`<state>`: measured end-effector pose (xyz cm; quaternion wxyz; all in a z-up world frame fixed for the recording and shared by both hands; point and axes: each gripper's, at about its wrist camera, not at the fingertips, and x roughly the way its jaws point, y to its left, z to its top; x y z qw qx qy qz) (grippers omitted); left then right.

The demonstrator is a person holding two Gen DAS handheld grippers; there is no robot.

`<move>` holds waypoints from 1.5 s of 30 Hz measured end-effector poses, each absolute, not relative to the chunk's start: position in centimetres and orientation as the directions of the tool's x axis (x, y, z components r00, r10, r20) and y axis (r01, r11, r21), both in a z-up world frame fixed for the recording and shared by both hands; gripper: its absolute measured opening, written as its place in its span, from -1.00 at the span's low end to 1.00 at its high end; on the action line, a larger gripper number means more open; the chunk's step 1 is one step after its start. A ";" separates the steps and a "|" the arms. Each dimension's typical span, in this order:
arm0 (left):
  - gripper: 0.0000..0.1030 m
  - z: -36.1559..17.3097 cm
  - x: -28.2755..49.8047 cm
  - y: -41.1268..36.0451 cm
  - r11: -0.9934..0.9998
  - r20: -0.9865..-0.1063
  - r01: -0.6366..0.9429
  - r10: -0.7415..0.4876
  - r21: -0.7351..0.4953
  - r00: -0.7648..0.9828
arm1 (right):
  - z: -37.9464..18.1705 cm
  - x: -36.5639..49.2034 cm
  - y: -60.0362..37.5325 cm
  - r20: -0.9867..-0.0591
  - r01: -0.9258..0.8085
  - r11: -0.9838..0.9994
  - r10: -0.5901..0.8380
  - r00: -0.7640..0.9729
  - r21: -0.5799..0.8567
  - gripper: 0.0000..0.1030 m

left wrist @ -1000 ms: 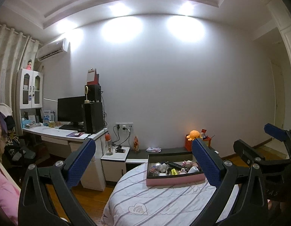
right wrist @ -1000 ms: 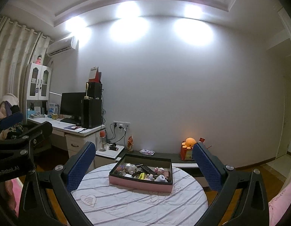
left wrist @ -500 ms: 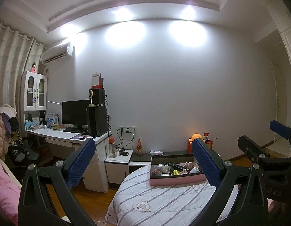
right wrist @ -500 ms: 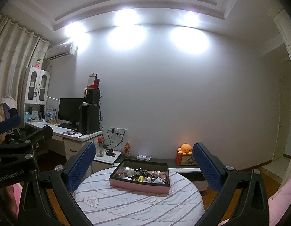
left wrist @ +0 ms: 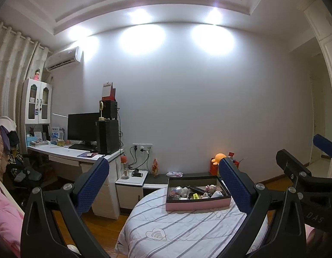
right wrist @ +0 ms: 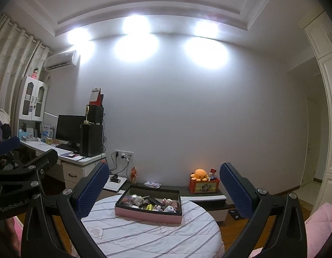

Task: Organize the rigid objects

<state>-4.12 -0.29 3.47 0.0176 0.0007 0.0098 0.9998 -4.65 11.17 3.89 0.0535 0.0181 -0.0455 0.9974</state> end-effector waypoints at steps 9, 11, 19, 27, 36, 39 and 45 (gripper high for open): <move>1.00 3.2 -4.4 -0.1 -0.999 0.002 -0.037 0.037 0.021 -0.999 | 3.8 -5.0 11.4 0.037 -0.101 -0.992 0.099 -0.994 -0.073 1.00; 1.00 3.2 -4.4 -0.1 -0.999 0.003 -0.036 0.036 0.021 -0.999 | 3.8 -5.1 11.3 0.040 -0.102 -0.992 0.100 -0.994 -0.073 1.00; 1.00 3.0 -5.1 -0.2 -0.999 0.000 -0.025 0.025 0.027 -1.000 | 3.4 -5.4 11.1 0.048 -0.102 -0.992 0.098 -0.994 -0.074 1.00; 1.00 2.8 -5.5 -0.6 -1.000 0.008 -0.015 0.015 0.027 -1.000 | 3.5 -5.8 10.8 0.045 -0.091 -0.993 0.088 -0.995 -0.071 1.00; 1.00 2.7 -5.4 -1.0 -1.000 0.029 -0.004 0.004 0.023 -1.000 | 3.6 -5.9 10.4 0.061 -0.079 -0.995 0.075 -0.995 -0.065 1.00; 1.00 2.6 -5.4 -1.1 -1.000 0.036 -0.004 0.005 0.018 -0.999 | 3.7 -5.8 10.3 0.070 -0.083 -0.994 0.078 -0.995 -0.068 1.00; 1.00 2.6 -5.3 -1.1 -1.000 0.036 -0.005 0.005 0.019 -0.999 | 3.7 -6.1 10.2 0.066 -0.082 -0.994 0.077 -0.995 -0.071 1.00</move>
